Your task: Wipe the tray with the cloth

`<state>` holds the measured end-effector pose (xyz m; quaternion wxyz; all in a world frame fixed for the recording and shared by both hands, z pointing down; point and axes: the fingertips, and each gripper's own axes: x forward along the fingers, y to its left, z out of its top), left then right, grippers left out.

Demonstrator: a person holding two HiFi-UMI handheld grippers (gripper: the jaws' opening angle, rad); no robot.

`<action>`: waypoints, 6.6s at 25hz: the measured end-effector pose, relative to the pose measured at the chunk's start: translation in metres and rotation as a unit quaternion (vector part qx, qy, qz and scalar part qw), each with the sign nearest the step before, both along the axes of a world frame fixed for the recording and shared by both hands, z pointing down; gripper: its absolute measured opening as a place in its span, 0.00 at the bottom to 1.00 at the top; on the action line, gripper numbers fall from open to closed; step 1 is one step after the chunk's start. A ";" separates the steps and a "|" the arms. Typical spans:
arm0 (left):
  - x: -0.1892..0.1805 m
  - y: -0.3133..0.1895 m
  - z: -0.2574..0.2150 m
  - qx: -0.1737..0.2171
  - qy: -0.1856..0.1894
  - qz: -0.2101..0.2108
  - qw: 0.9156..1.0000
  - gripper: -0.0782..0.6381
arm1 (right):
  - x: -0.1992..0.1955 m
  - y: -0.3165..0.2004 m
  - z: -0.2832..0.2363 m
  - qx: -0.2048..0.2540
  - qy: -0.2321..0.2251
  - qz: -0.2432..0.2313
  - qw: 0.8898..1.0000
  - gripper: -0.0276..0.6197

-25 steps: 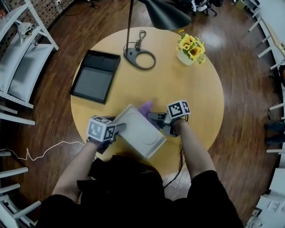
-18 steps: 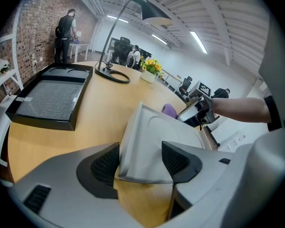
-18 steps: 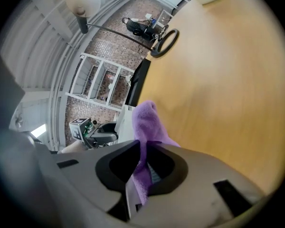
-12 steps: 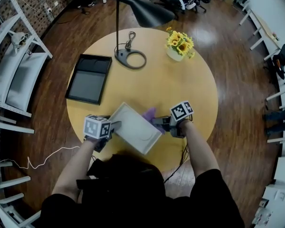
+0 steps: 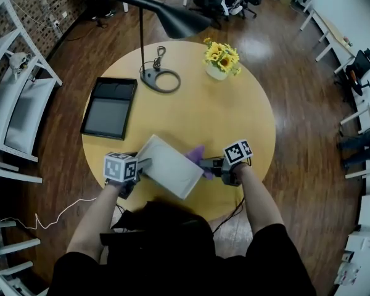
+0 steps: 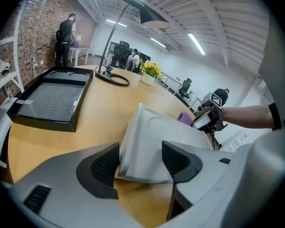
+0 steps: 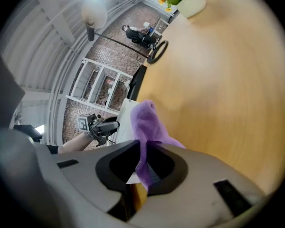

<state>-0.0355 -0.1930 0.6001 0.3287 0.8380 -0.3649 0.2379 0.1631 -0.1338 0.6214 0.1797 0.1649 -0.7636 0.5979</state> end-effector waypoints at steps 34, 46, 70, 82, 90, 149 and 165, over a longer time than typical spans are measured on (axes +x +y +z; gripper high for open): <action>-0.049 0.007 -0.010 0.008 0.171 -0.037 0.985 0.49 | -0.118 -0.046 -0.096 0.313 0.213 0.023 0.925 0.09; -0.107 0.016 -0.016 -0.019 0.254 -0.082 0.964 0.49 | -0.163 -0.046 -0.020 0.324 0.421 -0.168 0.830 0.15; -0.141 0.031 -0.004 -0.040 0.239 -0.055 0.969 0.49 | -0.231 0.019 -0.022 0.232 0.299 -0.138 0.915 0.10; -0.146 0.025 -0.019 -0.027 0.243 -0.008 0.970 0.49 | -0.149 -0.010 -0.082 0.292 0.319 0.024 0.901 0.10; -0.150 0.022 -0.030 -0.024 0.241 0.009 0.970 0.49 | -0.085 -0.024 -0.054 0.254 0.400 0.029 0.880 0.10; -0.093 0.046 -0.017 -0.076 0.238 0.091 0.964 0.49 | -0.043 0.049 -0.021 0.205 0.414 0.124 0.878 0.10; -0.075 0.056 -0.018 -0.084 0.240 0.121 0.960 0.49 | -0.081 0.087 -0.023 0.196 0.373 0.132 0.897 0.10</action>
